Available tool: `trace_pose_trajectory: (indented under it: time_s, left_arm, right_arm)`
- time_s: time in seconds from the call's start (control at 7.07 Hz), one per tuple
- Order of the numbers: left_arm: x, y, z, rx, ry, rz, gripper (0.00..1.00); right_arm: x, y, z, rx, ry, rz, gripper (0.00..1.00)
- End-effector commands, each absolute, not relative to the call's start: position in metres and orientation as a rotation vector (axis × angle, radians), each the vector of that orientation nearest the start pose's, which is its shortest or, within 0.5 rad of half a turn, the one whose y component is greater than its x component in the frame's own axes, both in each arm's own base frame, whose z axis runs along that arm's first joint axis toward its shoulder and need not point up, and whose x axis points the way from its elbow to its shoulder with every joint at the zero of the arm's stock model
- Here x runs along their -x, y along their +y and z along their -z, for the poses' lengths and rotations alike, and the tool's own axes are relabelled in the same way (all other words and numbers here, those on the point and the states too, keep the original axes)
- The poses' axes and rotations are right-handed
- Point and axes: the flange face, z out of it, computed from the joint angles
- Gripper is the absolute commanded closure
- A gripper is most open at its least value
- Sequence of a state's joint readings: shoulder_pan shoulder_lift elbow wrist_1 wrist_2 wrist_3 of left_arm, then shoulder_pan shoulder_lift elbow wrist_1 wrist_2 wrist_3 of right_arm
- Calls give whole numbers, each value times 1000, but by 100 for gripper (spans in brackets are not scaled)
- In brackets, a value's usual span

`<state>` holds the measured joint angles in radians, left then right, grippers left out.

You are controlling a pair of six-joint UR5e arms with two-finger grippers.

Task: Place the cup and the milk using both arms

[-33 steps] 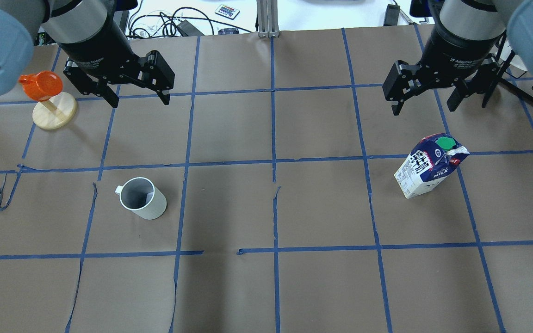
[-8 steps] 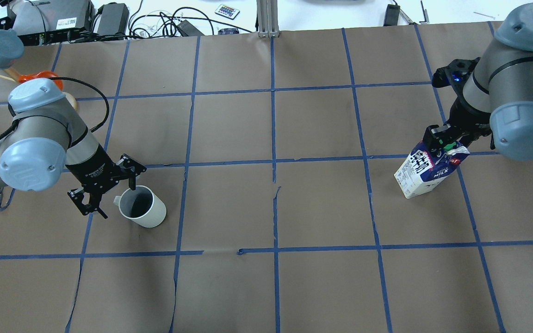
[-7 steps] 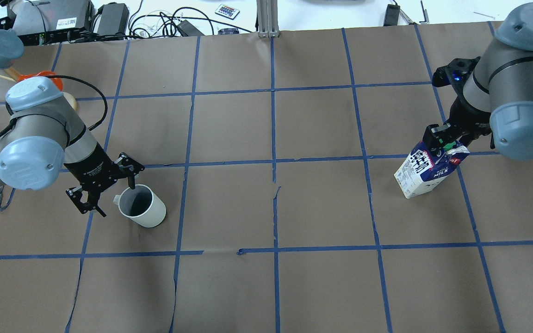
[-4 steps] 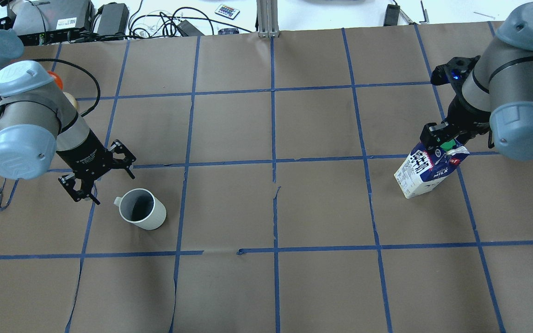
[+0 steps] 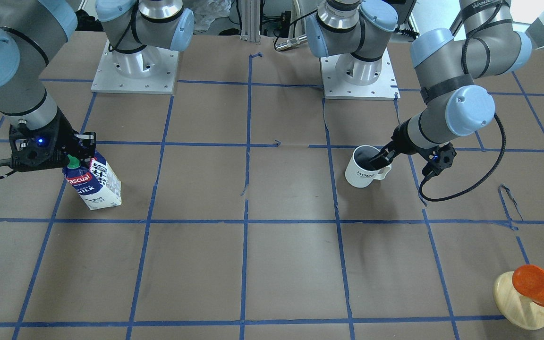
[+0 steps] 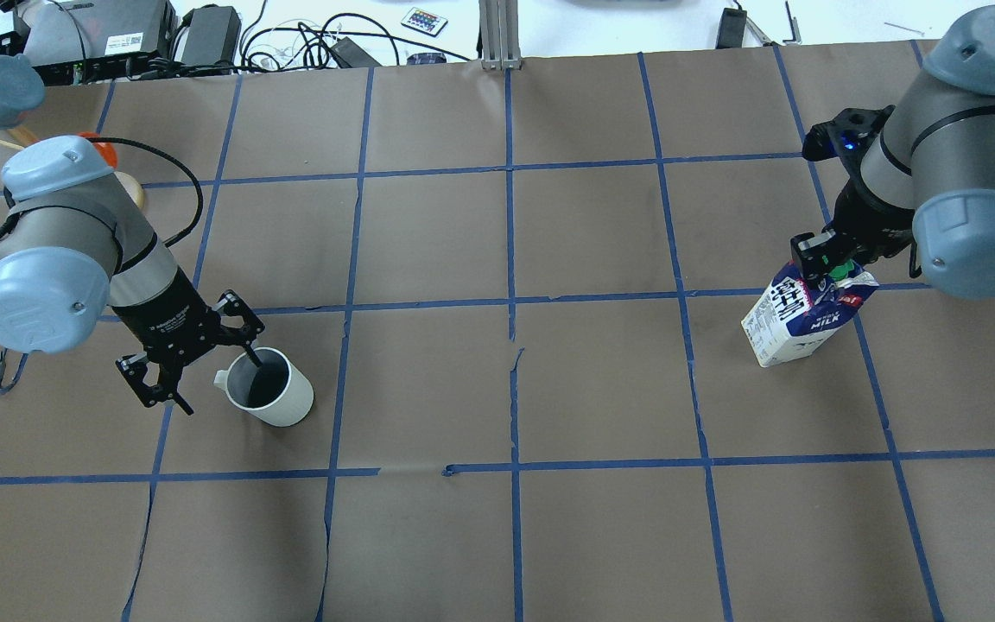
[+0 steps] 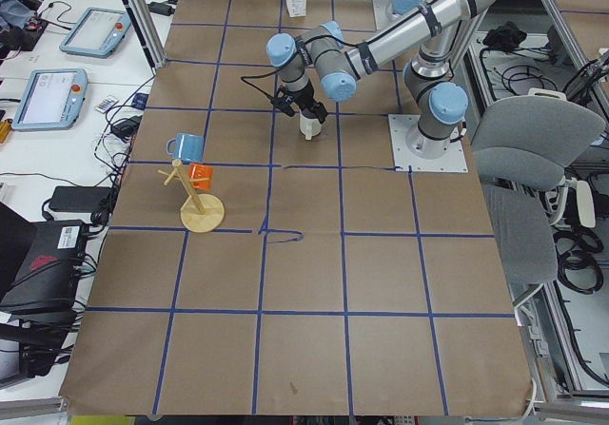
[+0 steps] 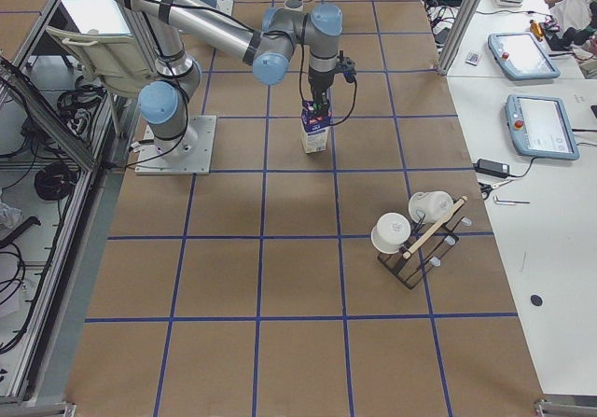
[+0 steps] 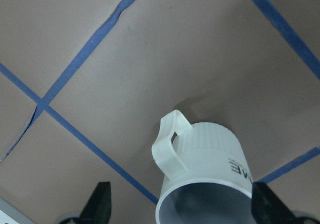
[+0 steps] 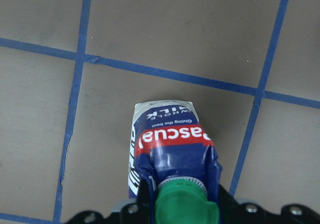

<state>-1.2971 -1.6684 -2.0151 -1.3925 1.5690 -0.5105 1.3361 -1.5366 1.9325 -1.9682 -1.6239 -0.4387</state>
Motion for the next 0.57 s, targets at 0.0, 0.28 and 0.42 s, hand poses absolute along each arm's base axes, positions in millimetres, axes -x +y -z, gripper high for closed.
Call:
trace_pose_trajectory:
  time_s: [0.0,0.28,0.42]
  left_arm:
    - [9,-455,-251,1095,2860,-569,89]
    - [9,-455,-251,1093,2866,-563,100]
    - [9,-456,-250,1096,2863,-562,100]
  right_arm:
    - [-14,-499,-356,320,3188,25,100]
    - [-19,-513,-389,284,3127,29,100]
    - [-20,-517,-399,244,3129,51,100]
